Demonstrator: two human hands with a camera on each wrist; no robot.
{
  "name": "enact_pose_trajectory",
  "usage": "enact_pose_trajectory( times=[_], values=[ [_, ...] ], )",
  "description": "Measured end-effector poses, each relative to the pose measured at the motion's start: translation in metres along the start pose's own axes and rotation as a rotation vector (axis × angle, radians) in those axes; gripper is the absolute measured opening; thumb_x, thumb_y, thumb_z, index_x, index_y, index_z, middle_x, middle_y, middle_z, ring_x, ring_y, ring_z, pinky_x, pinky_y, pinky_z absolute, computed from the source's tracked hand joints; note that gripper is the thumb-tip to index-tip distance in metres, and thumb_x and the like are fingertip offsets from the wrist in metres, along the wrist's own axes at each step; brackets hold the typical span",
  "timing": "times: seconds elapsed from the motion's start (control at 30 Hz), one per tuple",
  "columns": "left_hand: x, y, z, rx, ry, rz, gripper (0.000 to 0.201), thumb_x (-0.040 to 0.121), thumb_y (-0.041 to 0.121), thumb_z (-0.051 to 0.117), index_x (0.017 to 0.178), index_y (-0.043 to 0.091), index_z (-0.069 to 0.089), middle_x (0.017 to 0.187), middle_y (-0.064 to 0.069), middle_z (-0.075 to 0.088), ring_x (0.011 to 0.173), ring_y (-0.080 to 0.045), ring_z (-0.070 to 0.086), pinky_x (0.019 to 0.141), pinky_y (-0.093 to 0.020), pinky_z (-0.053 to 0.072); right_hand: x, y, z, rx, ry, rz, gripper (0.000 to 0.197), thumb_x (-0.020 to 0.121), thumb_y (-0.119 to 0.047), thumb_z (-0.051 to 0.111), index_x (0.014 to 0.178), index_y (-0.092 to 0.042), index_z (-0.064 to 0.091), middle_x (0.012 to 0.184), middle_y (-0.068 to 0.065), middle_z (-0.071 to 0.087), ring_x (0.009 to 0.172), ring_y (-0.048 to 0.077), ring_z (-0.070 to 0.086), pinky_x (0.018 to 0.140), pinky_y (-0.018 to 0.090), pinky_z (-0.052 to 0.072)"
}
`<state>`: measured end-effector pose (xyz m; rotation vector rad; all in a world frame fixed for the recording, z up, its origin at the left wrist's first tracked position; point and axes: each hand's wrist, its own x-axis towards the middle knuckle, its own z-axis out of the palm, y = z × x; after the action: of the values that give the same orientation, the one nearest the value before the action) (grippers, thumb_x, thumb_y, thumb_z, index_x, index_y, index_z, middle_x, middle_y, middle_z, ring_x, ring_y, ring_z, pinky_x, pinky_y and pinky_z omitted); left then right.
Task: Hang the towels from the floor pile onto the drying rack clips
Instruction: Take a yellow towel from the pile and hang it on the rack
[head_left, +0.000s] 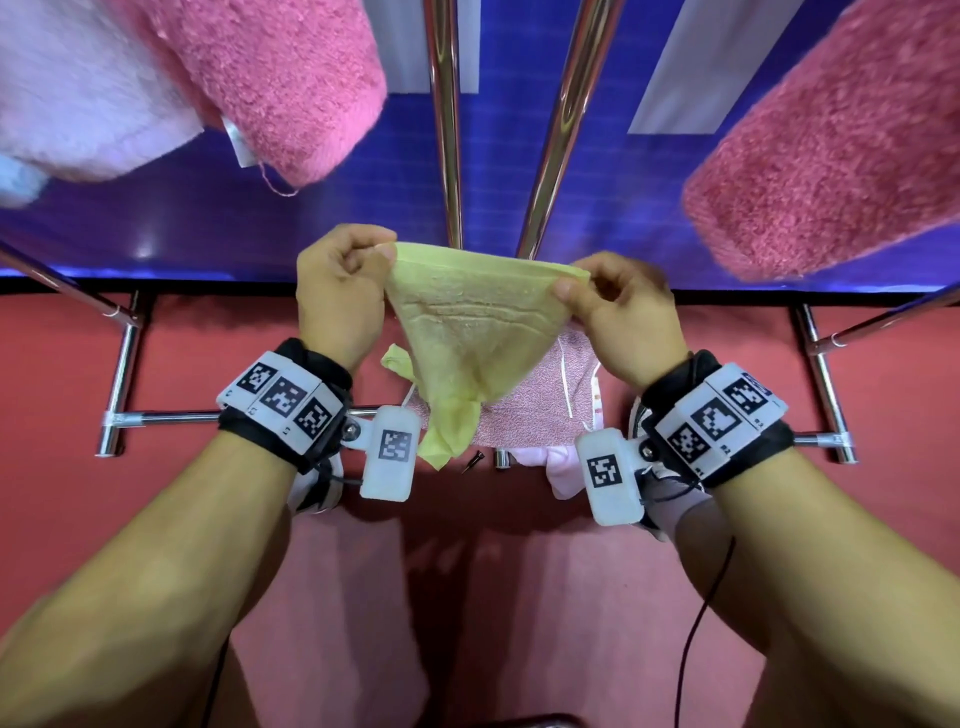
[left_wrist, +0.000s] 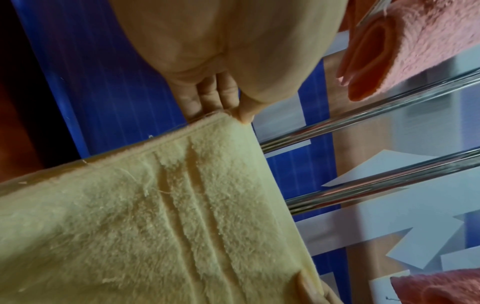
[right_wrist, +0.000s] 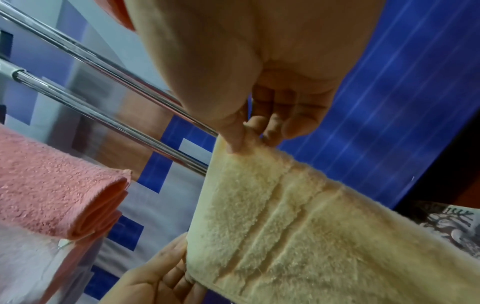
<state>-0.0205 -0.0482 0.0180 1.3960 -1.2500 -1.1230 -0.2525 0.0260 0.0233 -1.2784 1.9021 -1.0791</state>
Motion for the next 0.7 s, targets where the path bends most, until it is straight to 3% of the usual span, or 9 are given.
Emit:
enact_pose_trajectory(
  times=[0.07, 0.13, 0.23, 0.33, 0.43, 0.5, 0.57, 0.63, 0.7],
  values=[
    [0.0, 0.001, 0.001, 0.006, 0.006, 0.0, 0.008, 0.083, 0.023, 0.064, 0.085, 0.026, 0.071, 0.058, 0.013, 0.059, 0.065, -0.014, 0.053, 0.072, -0.041, 0.05, 0.0, 0.001, 0.001, 0.033, -0.002, 0.016, 0.018, 0.078, -0.044, 0.063, 0.075, -0.026, 0.066, 0.074, 0.012, 0.064, 0.073, 0.033, 0.062, 0.076, 0.051, 0.056],
    [-0.002, 0.003, 0.002, 0.019, 0.006, -0.014, 0.008, 0.083, 0.022, 0.065, 0.084, 0.026, 0.072, 0.062, 0.009, 0.063, 0.067, -0.019, 0.059, 0.076, -0.045, 0.055, -0.001, -0.002, 0.001, 0.011, 0.025, -0.001, 0.019, 0.081, -0.043, 0.061, 0.077, -0.025, 0.063, 0.072, 0.009, 0.062, 0.075, 0.034, 0.061, 0.076, 0.05, 0.055],
    [-0.006, 0.007, 0.004, 0.01, 0.013, -0.055, 0.008, 0.081, 0.021, 0.069, 0.081, 0.026, 0.074, 0.075, -0.005, 0.072, 0.078, -0.032, 0.071, 0.079, -0.056, 0.059, -0.002, -0.002, 0.0, -0.078, 0.06, -0.073, 0.016, 0.091, -0.029, 0.06, 0.08, -0.017, 0.06, 0.067, 0.001, 0.057, 0.065, 0.016, 0.052, 0.068, 0.03, 0.047],
    [-0.012, 0.014, 0.009, -0.031, 0.015, -0.088, 0.005, 0.082, 0.016, 0.071, 0.084, 0.019, 0.074, 0.076, -0.01, 0.073, 0.078, -0.031, 0.072, 0.075, -0.056, 0.06, -0.007, -0.009, 0.001, -0.139, 0.05, -0.094, 0.008, 0.087, -0.019, 0.061, 0.081, -0.013, 0.059, 0.063, 0.002, 0.056, 0.061, 0.014, 0.05, 0.06, 0.018, 0.038],
    [-0.02, 0.018, 0.015, -0.036, -0.022, -0.104, 0.006, 0.085, 0.009, 0.071, 0.082, 0.015, 0.073, 0.076, -0.011, 0.074, 0.075, -0.031, 0.072, 0.073, -0.056, 0.06, -0.009, -0.015, 0.005, -0.017, -0.003, -0.036, 0.007, 0.078, -0.018, 0.058, 0.081, -0.023, 0.057, 0.057, 0.005, 0.058, 0.055, 0.021, 0.057, 0.06, 0.027, 0.047],
    [-0.026, 0.02, 0.02, -0.017, -0.044, -0.104, 0.009, 0.084, 0.011, 0.072, 0.079, 0.019, 0.073, 0.074, -0.01, 0.075, 0.073, -0.031, 0.072, 0.071, -0.057, 0.06, -0.011, -0.018, 0.01, 0.058, -0.05, -0.022, 0.014, 0.075, -0.019, 0.057, 0.085, -0.029, 0.054, 0.056, 0.012, 0.059, 0.057, 0.033, 0.06, 0.062, 0.039, 0.054],
    [-0.031, 0.021, 0.027, 0.009, -0.064, -0.09, 0.009, 0.082, 0.014, 0.072, 0.077, 0.022, 0.073, 0.072, -0.008, 0.075, 0.074, -0.034, 0.073, 0.07, -0.056, 0.06, -0.016, -0.021, 0.017, 0.083, -0.099, -0.048, 0.022, 0.074, -0.019, 0.056, 0.092, -0.032, 0.052, 0.052, 0.007, 0.056, 0.057, 0.038, 0.059, 0.065, 0.051, 0.055],
    [-0.037, 0.022, 0.034, 0.013, -0.103, -0.084, 0.007, 0.081, 0.015, 0.072, 0.078, 0.022, 0.072, 0.073, -0.007, 0.075, 0.077, -0.04, 0.072, 0.071, -0.056, 0.059, -0.019, -0.023, 0.023, 0.069, -0.135, -0.095, 0.03, 0.075, -0.017, 0.054, 0.101, -0.031, 0.049, 0.052, 0.008, 0.056, 0.057, 0.038, 0.059, 0.066, 0.053, 0.054],
    [-0.044, 0.022, 0.039, -0.019, -0.188, -0.088, 0.005, 0.08, 0.014, 0.072, 0.082, 0.019, 0.07, 0.076, -0.008, 0.076, 0.073, -0.034, 0.072, 0.073, -0.055, 0.06, -0.022, -0.027, 0.027, 0.087, -0.173, -0.111, 0.029, 0.077, -0.016, 0.052, 0.101, -0.03, 0.046, 0.056, 0.014, 0.059, 0.059, 0.04, 0.06, 0.065, 0.053, 0.053]
  ],
)
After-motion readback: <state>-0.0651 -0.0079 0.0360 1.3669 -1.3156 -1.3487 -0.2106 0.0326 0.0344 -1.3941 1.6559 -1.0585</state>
